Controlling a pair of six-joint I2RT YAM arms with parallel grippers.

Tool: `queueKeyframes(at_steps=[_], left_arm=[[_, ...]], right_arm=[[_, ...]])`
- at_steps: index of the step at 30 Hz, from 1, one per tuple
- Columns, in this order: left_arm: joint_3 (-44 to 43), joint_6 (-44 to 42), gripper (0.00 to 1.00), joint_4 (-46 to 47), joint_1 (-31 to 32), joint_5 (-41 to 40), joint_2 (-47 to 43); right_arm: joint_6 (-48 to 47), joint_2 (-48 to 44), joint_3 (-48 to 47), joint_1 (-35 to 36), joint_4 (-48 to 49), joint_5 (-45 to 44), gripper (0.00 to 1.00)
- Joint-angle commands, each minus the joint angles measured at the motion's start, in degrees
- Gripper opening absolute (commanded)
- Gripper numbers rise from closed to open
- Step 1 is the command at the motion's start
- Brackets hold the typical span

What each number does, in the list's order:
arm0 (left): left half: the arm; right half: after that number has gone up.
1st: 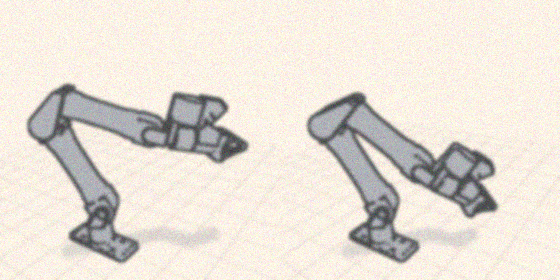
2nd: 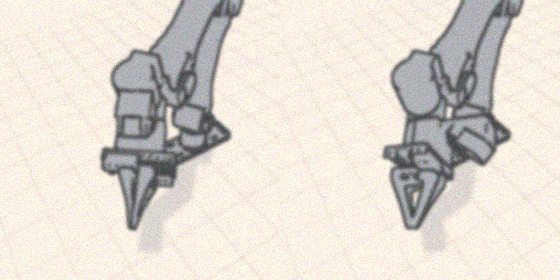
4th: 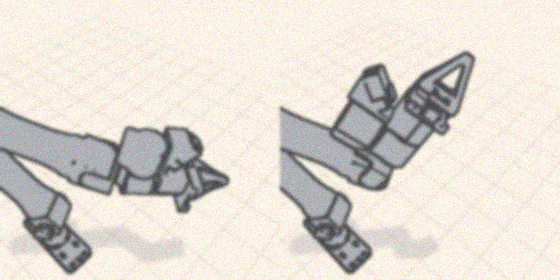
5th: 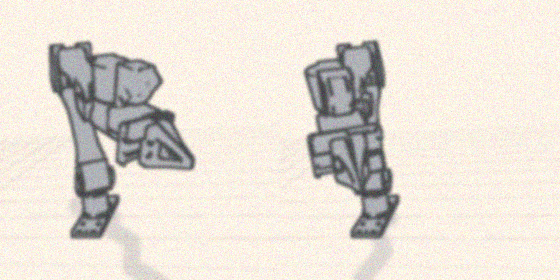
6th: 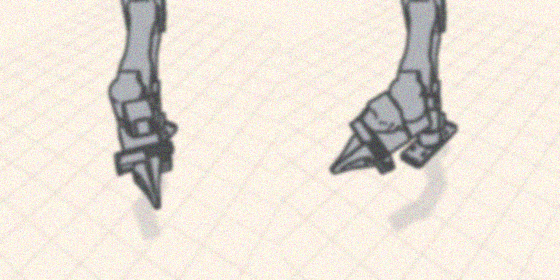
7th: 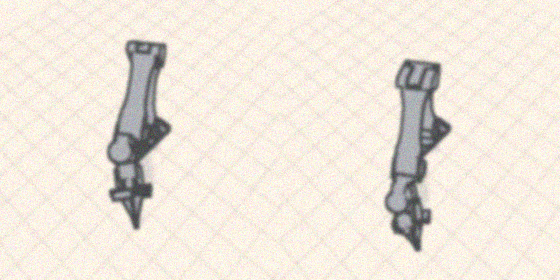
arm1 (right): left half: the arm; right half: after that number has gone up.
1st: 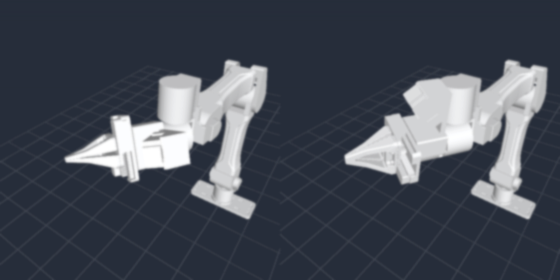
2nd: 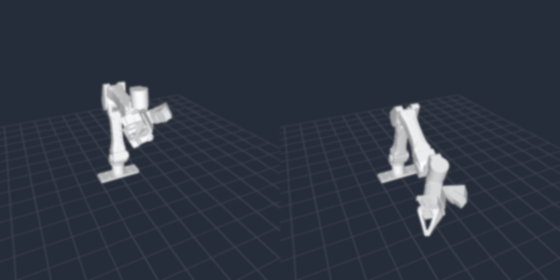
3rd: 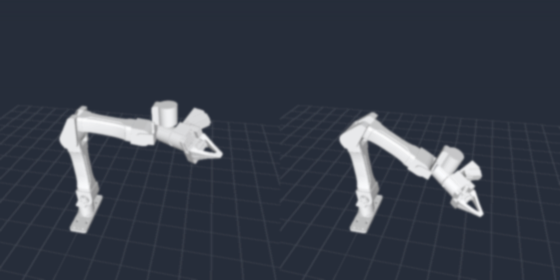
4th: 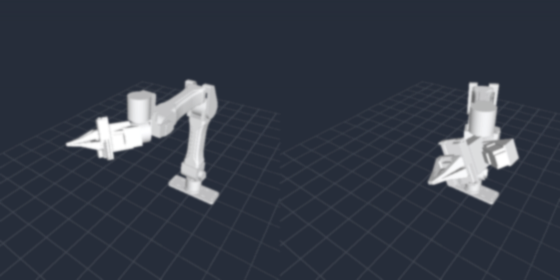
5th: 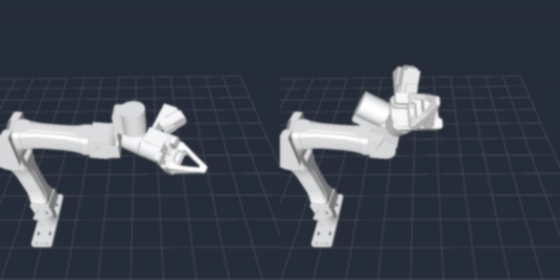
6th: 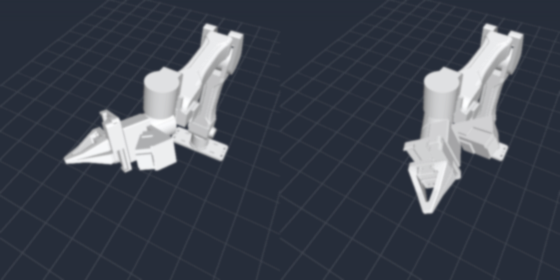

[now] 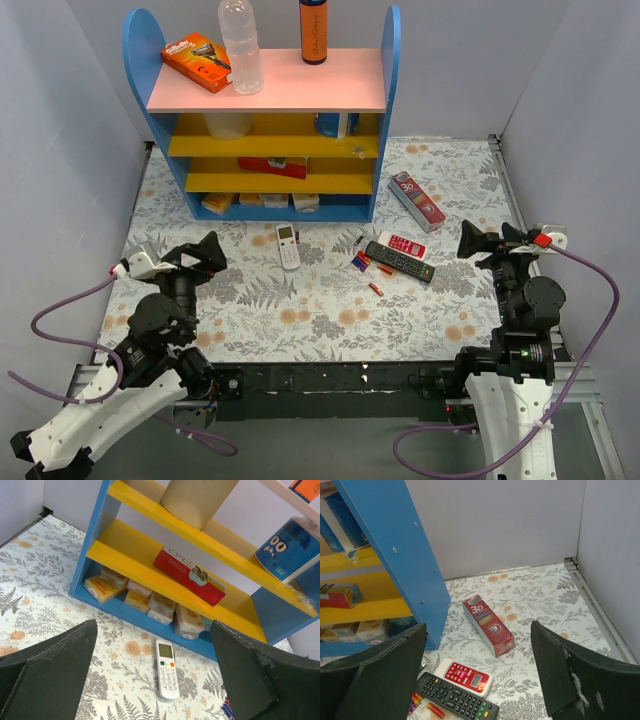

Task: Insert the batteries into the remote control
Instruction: Pick up the remote control from the center of the board.

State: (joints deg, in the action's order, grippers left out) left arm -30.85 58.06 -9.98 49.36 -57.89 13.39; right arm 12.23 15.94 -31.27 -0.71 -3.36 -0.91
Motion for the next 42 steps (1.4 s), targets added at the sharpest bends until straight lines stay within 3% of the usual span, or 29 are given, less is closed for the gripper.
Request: queueKeyframes(at_steps=[1,5,12,20,30,42], left_arm=[[-1.1,3.6,0.98,-0.7,-2.9,6.3,4.8],[-3.6,9.2,0.98,-2.9,-5.1,13.0,13.1],[-10.5,22.8,0.98,-8.0,-5.3,24.9,36.6],[-15.4,26.6,0.98,-2.5,-7.2,26.3,61.7],[-21.3,28.1,0.98,1.8,-12.5,31.5,78.4],[-25.5,26.9,0.97,-0.7,-14.6,32.0,87.3]], right_arm=[[1.7,0.0,-0.1,0.4,2.3,2.1,0.92],[4.7,1.6,0.4,0.4,1.1,4.1,0.93],[6.9,1.0,3.4,0.6,1.9,6.3,0.93],[4.6,-1.3,3.8,3.4,0.5,4.8,0.94],[2.9,-2.8,2.5,4.8,-1.3,4.2,0.94],[1.9,-3.6,2.5,5.5,-2.0,3.2,0.94]])
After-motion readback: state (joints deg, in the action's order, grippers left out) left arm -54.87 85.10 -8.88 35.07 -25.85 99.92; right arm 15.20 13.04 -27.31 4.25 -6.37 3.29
